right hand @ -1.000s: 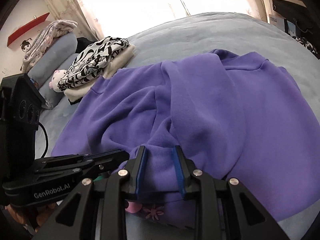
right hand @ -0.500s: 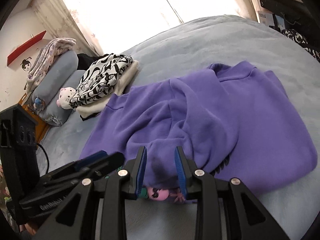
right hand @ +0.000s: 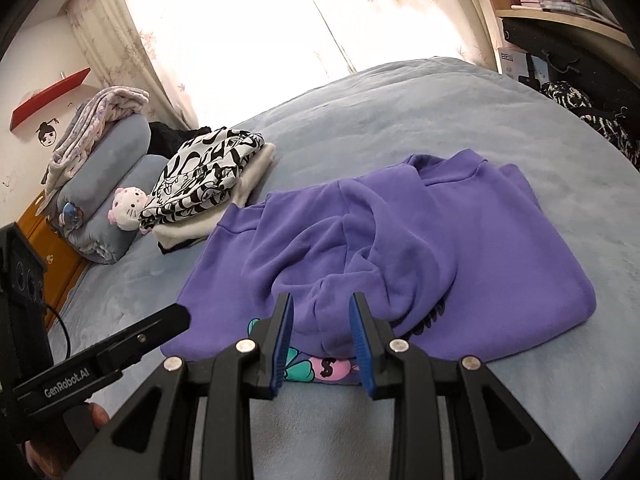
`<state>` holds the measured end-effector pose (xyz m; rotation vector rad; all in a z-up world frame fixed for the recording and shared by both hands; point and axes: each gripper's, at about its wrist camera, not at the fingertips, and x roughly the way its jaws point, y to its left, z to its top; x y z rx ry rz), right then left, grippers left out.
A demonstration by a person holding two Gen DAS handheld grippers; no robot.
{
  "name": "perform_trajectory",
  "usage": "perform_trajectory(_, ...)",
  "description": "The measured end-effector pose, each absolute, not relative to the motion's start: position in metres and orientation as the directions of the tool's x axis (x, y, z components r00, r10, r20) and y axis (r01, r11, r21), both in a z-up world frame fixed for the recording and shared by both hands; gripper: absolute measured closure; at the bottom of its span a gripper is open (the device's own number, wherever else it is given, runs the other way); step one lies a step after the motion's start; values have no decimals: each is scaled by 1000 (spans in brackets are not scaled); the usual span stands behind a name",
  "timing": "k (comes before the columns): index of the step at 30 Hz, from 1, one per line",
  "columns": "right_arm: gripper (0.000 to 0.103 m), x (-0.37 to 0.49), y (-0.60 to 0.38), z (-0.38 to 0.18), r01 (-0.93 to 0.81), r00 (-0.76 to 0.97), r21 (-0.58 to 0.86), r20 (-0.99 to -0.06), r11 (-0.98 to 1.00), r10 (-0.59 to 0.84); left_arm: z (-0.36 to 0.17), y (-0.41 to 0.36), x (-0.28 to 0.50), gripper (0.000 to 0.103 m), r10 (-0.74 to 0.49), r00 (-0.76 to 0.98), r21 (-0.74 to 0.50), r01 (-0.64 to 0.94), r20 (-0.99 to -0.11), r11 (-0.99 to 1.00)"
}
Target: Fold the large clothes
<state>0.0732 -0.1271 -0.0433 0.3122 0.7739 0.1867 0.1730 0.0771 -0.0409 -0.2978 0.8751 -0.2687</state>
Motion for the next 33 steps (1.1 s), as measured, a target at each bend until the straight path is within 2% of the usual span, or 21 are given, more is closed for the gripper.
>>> perform_trajectory(10,74,71,-112,-48,-96,675,350,-665,932,319,-59,112,160,42,-303,588,-361,20,-750,932)
perform_trajectory(15,74,74,-103,-51,-109,666,332,-675,937,317,-86,131,158,41,-353,543,-434,-25,-762,901)
perform_trajectory(19,74,78,-98,-57,-112,654,324,-688,939,315,-120,145,164,41,-460,492,-561,-71,-739,825)
perform_trajectory(23,74,86,-96,-66,-103,641,326,-701,940,313,-149,158,174,41,-515,491,-645,-135,-703,752)
perform_trajectory(33,75,104,-97,-76,-103,659,309,-691,946,297,-177,163,218,41,-490,567,-676,-168,-662,717)
